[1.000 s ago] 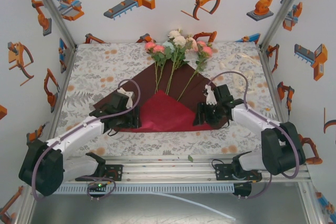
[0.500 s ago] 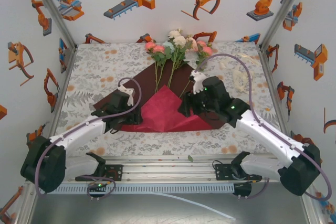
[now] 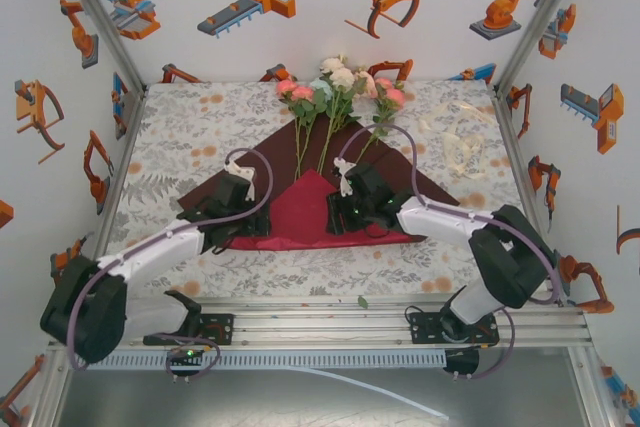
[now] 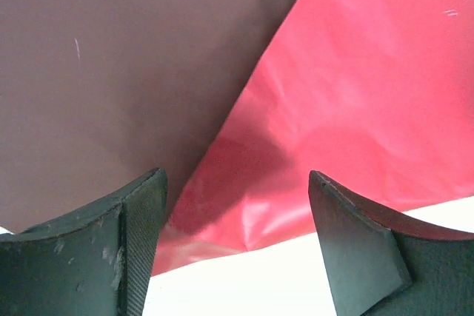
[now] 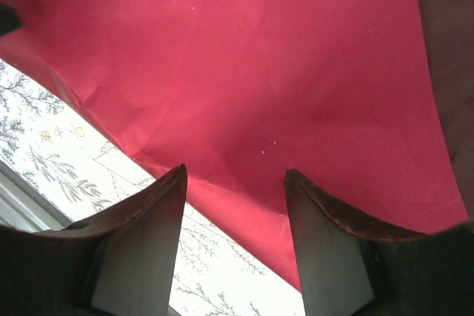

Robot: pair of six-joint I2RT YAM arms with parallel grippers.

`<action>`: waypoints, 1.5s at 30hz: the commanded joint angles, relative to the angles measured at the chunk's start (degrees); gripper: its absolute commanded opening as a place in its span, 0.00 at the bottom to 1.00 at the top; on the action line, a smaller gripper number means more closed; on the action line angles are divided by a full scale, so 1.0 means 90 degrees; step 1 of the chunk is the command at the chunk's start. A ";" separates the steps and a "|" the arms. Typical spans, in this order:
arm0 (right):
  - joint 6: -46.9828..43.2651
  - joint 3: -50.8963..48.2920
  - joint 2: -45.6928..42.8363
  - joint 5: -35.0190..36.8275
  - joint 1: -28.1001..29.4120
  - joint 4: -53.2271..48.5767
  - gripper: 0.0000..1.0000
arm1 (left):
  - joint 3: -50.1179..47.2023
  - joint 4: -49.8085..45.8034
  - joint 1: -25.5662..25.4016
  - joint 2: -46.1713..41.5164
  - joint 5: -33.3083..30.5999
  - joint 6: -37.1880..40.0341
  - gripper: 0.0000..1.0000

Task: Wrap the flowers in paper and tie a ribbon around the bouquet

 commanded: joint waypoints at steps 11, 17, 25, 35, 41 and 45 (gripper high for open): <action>0.0275 -0.0487 -0.0856 0.0383 0.0016 -0.0829 0.52 | 0.0482 -0.0288 -0.0562 -0.0025 0.0991 -0.0748 0.41; 0.0341 -0.0570 -0.0929 0.1162 0.0015 -0.1399 0.53 | -0.0055 -0.0299 -0.0562 0.0239 0.0989 -0.1095 0.35; 0.0890 -0.1036 -0.1366 0.2047 -0.0069 -0.2111 0.53 | -0.0759 -0.0722 -0.0236 -0.0363 -0.0104 -0.1694 0.38; -0.0085 0.0809 -0.1213 0.2728 0.0737 -0.2341 0.53 | 0.0050 -0.1336 0.0134 -0.1469 -0.0247 -0.1750 0.51; -0.0470 0.2213 0.0477 0.1954 0.1156 -0.1233 0.54 | 0.0582 -0.1799 0.2245 -0.1153 -0.0278 -0.2281 0.54; -0.0344 0.2655 0.1419 0.1778 0.1166 -0.0683 0.54 | 0.0740 -0.1536 0.3763 -0.0400 0.0061 -0.2693 0.56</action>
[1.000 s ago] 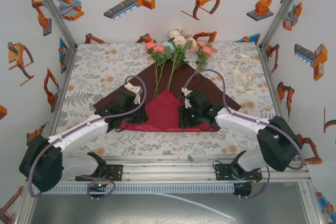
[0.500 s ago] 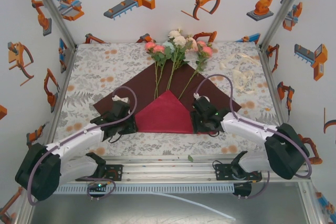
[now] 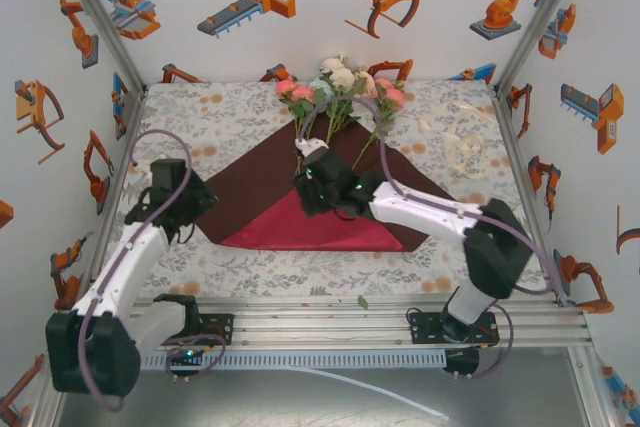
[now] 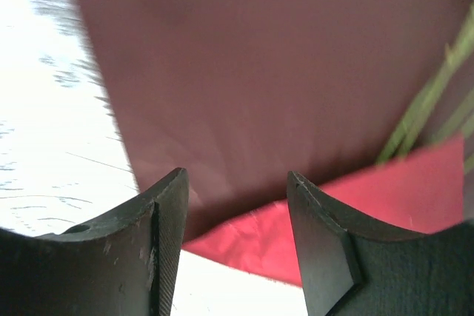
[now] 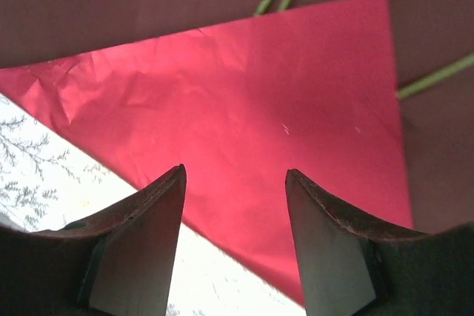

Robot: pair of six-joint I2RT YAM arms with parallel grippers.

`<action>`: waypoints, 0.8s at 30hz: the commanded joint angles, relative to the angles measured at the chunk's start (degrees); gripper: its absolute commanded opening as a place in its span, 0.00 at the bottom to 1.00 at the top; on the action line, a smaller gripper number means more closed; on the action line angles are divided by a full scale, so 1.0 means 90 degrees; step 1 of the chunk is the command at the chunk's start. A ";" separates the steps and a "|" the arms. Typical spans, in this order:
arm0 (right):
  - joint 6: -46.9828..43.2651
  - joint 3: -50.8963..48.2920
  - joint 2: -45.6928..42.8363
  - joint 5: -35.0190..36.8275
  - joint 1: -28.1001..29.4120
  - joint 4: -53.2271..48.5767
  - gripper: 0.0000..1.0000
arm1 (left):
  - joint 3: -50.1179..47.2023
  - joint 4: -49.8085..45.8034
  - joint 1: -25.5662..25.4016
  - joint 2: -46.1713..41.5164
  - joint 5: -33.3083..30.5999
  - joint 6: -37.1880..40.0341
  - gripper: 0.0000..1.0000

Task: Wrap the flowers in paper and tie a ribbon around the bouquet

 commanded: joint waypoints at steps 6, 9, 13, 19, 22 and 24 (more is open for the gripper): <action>-0.0392 0.0386 0.1175 0.0337 -0.0004 0.0343 0.53 | 0.0124 0.0453 0.1227 0.1284 -0.0966 -0.0572 0.74; -0.0490 0.0344 0.1358 0.0396 -0.0030 0.0350 0.53 | 0.0145 0.0912 0.1363 0.1766 -0.0828 -0.0479 0.79; -0.0491 0.0230 0.1462 0.0136 -0.0051 0.0429 0.53 | 0.0221 0.1745 0.1386 0.2343 -0.0519 -0.0075 0.84; -0.0513 0.0367 0.1598 -0.0014 -0.0048 0.0302 0.52 | 0.0910 0.1664 0.1478 0.3344 0.0109 -0.0064 0.84; -0.0534 0.0391 0.1600 -0.0077 -0.0051 0.0284 0.52 | 0.1067 0.1640 0.1552 0.3631 0.0410 -0.0120 0.76; -0.0528 0.0406 0.1601 -0.0130 -0.0061 0.0271 0.52 | 0.1083 0.1674 0.1582 0.3768 0.0839 -0.0156 0.71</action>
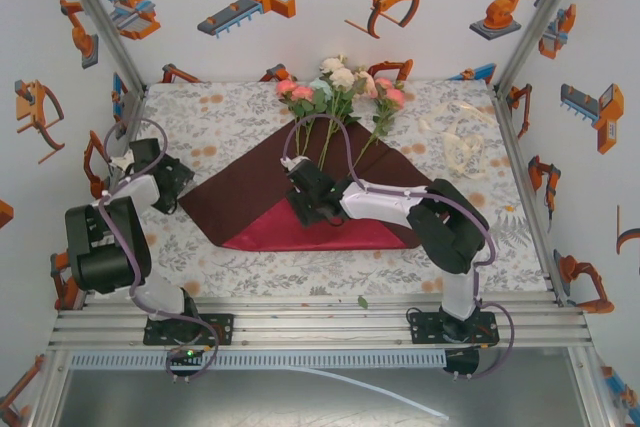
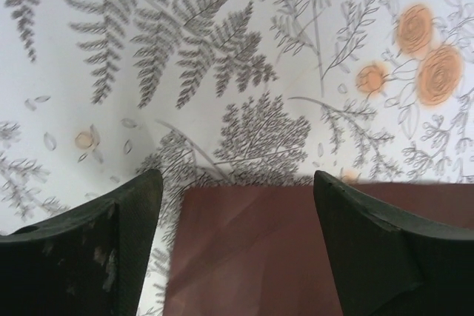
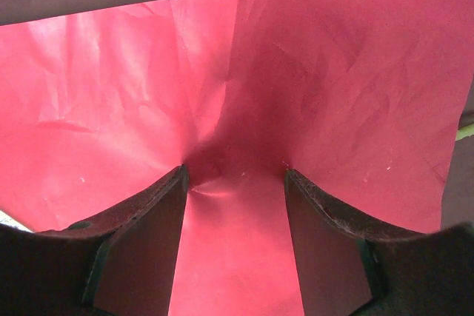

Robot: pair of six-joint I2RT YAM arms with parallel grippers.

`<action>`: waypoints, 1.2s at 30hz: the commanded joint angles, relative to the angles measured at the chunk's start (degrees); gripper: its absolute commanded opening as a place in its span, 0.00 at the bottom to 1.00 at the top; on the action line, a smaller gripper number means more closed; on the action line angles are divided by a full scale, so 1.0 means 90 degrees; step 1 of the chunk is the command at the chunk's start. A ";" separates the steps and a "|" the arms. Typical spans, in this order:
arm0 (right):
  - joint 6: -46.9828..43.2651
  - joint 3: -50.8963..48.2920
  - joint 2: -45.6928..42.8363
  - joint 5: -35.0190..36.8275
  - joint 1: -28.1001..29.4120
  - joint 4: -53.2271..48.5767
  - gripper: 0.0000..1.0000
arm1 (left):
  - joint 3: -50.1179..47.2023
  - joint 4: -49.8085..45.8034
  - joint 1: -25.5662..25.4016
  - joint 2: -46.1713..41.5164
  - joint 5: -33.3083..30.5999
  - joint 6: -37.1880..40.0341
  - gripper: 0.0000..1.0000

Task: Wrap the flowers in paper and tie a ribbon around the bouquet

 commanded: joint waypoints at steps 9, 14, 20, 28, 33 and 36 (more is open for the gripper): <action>0.0108 0.0277 0.0195 -0.0328 -0.0168 -0.0001 0.52 | -0.0585 0.0087 0.0058 -0.0359 0.2064 -0.0513 0.72; 0.0131 0.0277 0.0175 -0.0412 -0.0178 0.0027 0.52 | -0.0661 -0.0567 0.0071 -0.0904 0.1129 -0.0184 0.81; 0.0181 0.0288 0.0183 -0.0474 -0.0176 0.0037 0.52 | -0.0769 -0.0120 0.0026 -0.0849 0.2472 -0.0289 0.80; 0.0245 0.0365 0.0263 -0.0565 -0.0178 0.0077 0.52 | -0.1124 0.0259 -0.0528 -0.0705 0.3040 -0.0658 0.66; 0.0257 0.0366 0.0245 -0.0564 -0.0177 0.0076 0.52 | -0.0874 -0.1152 -0.0712 -0.1327 0.2457 0.0034 0.59; 0.0282 0.0346 0.0253 -0.0616 -0.0185 0.0125 0.52 | -0.0783 -0.2034 -0.0715 -0.1834 0.0690 0.0488 0.64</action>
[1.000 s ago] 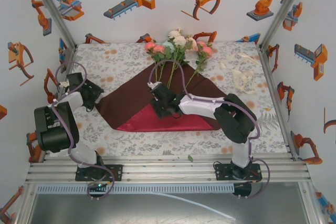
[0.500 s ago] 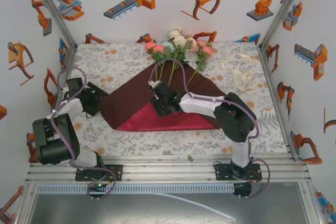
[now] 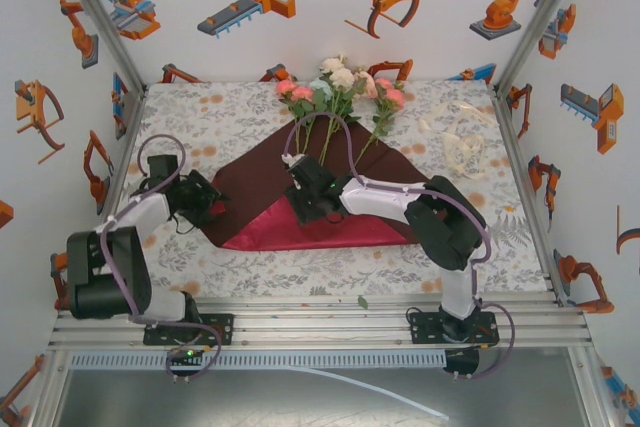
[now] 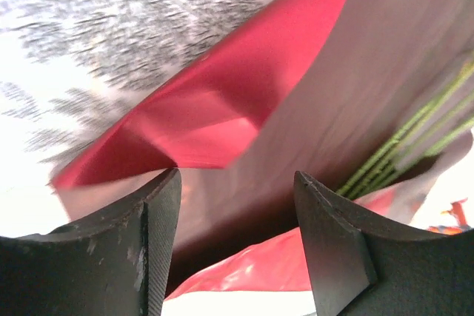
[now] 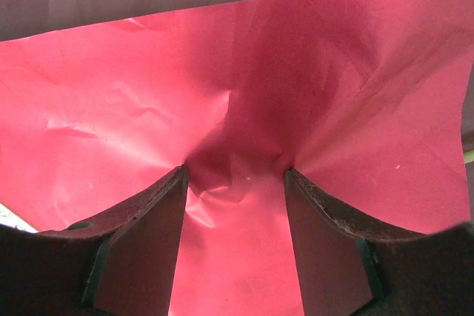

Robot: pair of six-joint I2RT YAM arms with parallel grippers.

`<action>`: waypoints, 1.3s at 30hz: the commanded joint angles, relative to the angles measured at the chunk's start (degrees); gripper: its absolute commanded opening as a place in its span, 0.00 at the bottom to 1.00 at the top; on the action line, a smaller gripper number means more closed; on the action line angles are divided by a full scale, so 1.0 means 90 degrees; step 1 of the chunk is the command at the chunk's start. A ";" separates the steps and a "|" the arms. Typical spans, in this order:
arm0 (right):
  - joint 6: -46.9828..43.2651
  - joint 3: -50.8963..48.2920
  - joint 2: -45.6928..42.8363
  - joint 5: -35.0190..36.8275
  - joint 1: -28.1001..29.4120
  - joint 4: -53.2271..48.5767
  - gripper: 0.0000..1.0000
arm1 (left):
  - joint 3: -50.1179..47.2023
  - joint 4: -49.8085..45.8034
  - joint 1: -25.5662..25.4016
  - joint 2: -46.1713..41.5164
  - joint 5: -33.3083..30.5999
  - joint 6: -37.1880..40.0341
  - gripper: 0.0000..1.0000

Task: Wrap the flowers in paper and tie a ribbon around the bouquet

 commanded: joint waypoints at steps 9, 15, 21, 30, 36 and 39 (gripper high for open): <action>0.0126 0.0156 0.0045 -0.0205 -0.0018 0.0149 0.53 | 0.0676 -0.0763 -0.0024 0.0369 -0.2455 0.0981 0.90; 0.0187 0.0166 0.0073 -0.0319 -0.0018 0.0207 0.52 | 0.0844 -0.0706 -0.0055 0.0551 -0.2916 0.0914 0.93; 0.0175 0.0164 0.0035 -0.0361 -0.0018 0.0256 0.53 | 0.1605 -0.1106 -0.0001 0.1352 -0.2961 0.0808 0.94; 0.0122 0.0076 -0.0062 -0.0381 -0.0031 0.0293 0.53 | 0.1025 -0.0193 -0.0020 0.1798 -0.1370 0.0364 0.95; 0.0217 0.0102 -0.0021 -0.0407 -0.0053 0.0295 0.53 | 0.0649 0.0574 -0.0024 0.1330 0.0036 -0.0112 0.76; 0.0245 0.0105 -0.0009 -0.0420 -0.0056 0.0302 0.53 | 0.0456 0.0994 -0.0033 0.1137 0.0599 -0.0489 0.76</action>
